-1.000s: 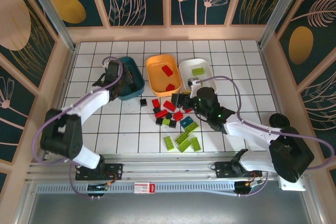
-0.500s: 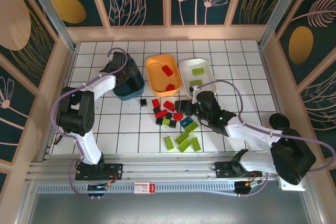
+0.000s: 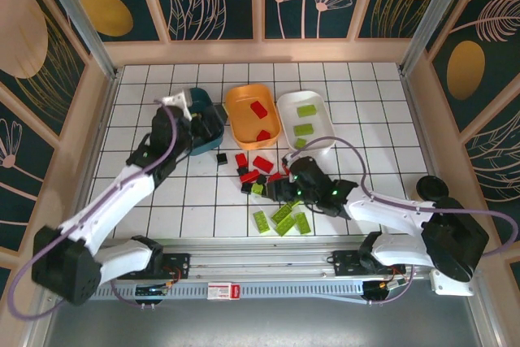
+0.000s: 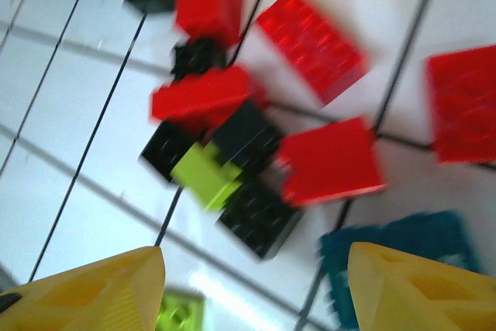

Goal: Sort the legos into containers by color
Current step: Pick up the lego from the bottom-center of the table.

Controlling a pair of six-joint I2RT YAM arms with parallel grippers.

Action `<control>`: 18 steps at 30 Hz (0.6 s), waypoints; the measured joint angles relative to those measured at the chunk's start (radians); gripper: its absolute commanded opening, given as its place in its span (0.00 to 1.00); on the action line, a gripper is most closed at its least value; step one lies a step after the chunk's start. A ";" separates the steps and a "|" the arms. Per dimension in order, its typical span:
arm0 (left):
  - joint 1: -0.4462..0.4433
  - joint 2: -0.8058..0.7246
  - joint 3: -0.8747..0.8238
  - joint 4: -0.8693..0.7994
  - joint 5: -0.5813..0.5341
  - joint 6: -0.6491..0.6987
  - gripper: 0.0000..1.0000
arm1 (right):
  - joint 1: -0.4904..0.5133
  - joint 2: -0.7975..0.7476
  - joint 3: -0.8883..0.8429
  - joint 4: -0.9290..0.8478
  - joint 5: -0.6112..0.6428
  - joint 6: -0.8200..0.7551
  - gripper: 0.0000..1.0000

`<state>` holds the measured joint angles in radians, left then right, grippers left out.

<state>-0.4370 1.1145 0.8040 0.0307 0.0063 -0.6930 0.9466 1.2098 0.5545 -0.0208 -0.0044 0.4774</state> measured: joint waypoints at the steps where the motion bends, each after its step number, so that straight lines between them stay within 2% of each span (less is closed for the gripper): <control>1: 0.000 -0.048 -0.054 -0.007 0.000 -0.009 0.99 | 0.037 0.021 0.022 -0.015 0.000 -0.005 0.62; 6: 0.005 -0.221 -0.220 -0.072 -0.011 -0.039 0.98 | 0.163 0.180 0.151 -0.069 0.016 -0.032 0.61; 10: 0.005 -0.322 -0.260 -0.122 -0.026 -0.050 0.99 | 0.225 0.309 0.232 -0.130 0.060 -0.054 0.58; 18: 0.005 -0.364 -0.262 -0.161 -0.060 -0.053 0.99 | 0.286 0.452 0.346 -0.291 0.167 -0.079 0.53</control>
<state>-0.4320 0.7506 0.5423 -0.1299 -0.0540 -0.7456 1.2324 1.6615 0.9005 -0.3119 0.1623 0.3981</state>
